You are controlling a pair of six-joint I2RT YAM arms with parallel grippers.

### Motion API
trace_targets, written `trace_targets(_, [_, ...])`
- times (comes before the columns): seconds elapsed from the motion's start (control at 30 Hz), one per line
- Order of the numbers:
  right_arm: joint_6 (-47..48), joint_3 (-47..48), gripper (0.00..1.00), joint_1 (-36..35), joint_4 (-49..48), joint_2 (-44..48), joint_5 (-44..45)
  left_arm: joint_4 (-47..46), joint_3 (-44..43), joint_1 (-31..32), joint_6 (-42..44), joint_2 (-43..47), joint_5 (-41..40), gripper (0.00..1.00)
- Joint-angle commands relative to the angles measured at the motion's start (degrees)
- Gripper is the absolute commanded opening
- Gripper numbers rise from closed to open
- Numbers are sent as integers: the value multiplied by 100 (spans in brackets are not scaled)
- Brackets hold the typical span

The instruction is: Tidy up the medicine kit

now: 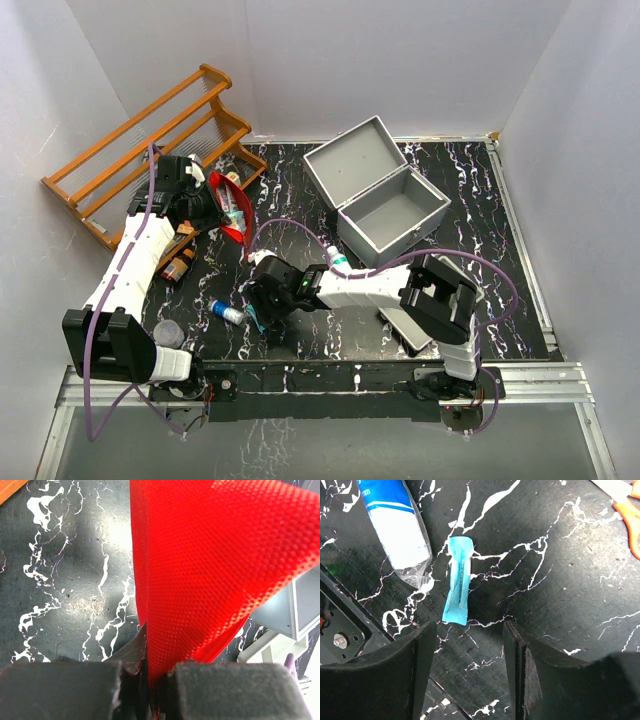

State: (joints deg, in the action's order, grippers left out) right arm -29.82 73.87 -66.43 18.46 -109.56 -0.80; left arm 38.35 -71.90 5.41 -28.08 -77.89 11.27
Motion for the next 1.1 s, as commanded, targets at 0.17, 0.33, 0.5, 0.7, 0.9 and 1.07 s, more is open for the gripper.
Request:
trace_targets(0.17, [250, 634, 49, -221, -44, -349, 551, 88, -35, -40, -14, 307, 95, 0])
trace_targets(0.33, [303, 879, 45, -344, 49, -628, 814, 110, -52, -58, -23, 318, 0, 0])
trace_targets(0.5, [354, 1059, 42, -457, 98, -829, 1226, 124, -36, -75, 3, 305, 7, 0])
trace_targets(0.7, [416, 1117, 21, -502, 521, -938, 2042, 174, -86, -90, 111, 308, -79, 0])
trace_targets(0.9, [469, 875, 7, -502, 621, -686, 2623, 181, -117, -101, 180, 255, 4, 0])
trace_targets(1.07, [314, 383, 2, -451, 302, -125, 2992, 66, 57, -102, 218, 248, 347, 0])
